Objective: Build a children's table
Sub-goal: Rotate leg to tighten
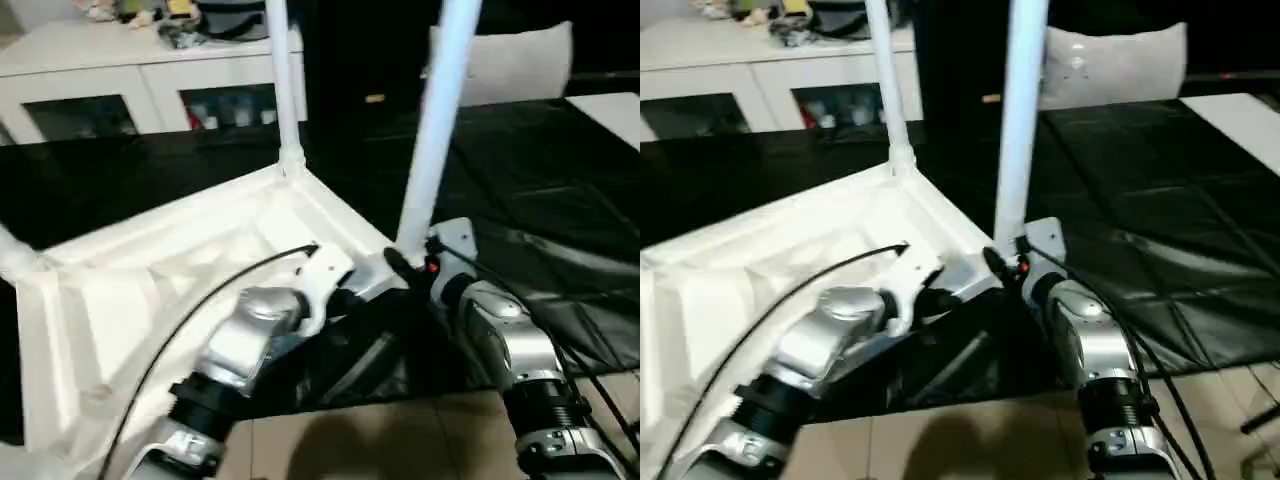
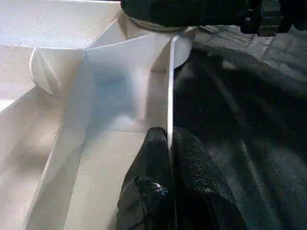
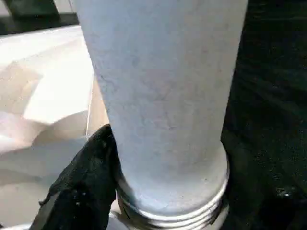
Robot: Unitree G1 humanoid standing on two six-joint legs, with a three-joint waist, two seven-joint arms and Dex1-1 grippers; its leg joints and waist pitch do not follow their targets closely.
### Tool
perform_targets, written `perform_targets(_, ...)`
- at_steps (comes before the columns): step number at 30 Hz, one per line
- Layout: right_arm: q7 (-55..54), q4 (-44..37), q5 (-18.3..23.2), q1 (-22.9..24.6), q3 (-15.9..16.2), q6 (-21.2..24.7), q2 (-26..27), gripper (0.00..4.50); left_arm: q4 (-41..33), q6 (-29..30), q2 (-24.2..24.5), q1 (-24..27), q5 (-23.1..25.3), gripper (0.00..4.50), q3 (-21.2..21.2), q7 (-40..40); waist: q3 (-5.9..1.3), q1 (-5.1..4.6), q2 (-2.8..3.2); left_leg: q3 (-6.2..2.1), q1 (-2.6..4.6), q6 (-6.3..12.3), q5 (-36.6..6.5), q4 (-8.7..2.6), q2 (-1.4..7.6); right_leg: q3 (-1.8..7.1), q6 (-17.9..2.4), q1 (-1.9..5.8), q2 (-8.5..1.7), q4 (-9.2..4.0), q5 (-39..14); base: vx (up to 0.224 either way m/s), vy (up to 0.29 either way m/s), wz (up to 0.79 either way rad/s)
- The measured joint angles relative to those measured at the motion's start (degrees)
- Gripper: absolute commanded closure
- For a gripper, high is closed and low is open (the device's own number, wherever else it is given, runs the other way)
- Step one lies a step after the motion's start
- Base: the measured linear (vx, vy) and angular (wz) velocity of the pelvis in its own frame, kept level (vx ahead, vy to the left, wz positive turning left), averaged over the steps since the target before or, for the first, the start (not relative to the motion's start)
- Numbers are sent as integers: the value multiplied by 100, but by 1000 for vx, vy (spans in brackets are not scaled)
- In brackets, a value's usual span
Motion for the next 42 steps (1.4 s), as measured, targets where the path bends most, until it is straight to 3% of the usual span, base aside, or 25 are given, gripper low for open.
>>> perform_targets(3, 126, -117, 183, 80, -71, -54, 4, 88, -54, -3, 4, -24, 41, 450, -41, -12, -8, 75, 11, -2, -26, 26, 16, -8, 3, -2, -19, -37, 2, 8, 11, 0, 0, 0)
perform_targets(7, 455, -146, 208, 202, -64, -248, -110, 52, -79, -71, 76, -24, 42, 450, -135, -47, -7, 89, 21, -2, -30, 28, 14, -7, 3, -3, -18, -41, 2, 5, 9, 0, 0, 0)
perform_targets(13, 1684, -351, 404, 495, 102, -430, -761, 3, 15, -721, 738, -76, 57, 450, -376, -769, 8, 92, 6, -3, -29, 25, 15, -7, 11, -8, 8, -41, 7, 7, -5, 0, 0, 0)
perform_targets(19, 3061, -698, 625, 541, 279, -439, -1601, 3, 128, -1466, 1442, -107, -13, 450, -575, -1736, 18, 125, -10, -3, -36, 27, 15, -3, 12, -9, -17, -43, 6, 6, 10, 0, 0, 0)
perform_targets(25, 4353, -1045, 624, 589, 778, -674, -2193, 3, 230, -2109, 2049, -209, -122, 450, -817, -2889, 20, 323, -20, -3, -38, 29, 13, 2, 12, -10, -16, -42, 6, 4, 9, 0, 0, 0)
perform_targets(29, 4816, -1110, 645, 610, 956, -659, -2323, 39, 302, -2337, 2191, -255, -204, 450, -906, -3368, 22, 406, -24, -3, -41, 32, 11, 9, 13, -9, -19, -42, 4, 6, 10, 0, 0, 0)
perform_targets(34, 5149, -1149, 627, 607, 1260, -704, -2358, 92, 439, -2604, 2337, -365, -246, 450, -1048, -3829, 19, 429, -53, -3, -38, 31, 12, 10, 14, -9, -20, -42, 4, 13, 11, 0, 0, 0)
perform_targets(42, 5390, -1138, 644, 648, 1378, -689, -2360, 168, 596, -2810, 2349, -462, -242, 450, -1085, -4012, 18, 473, -65, -3, -38, 31, 12, 19, 14, -9, -25, -37, 3, 13, 14, 0, 0, 0)
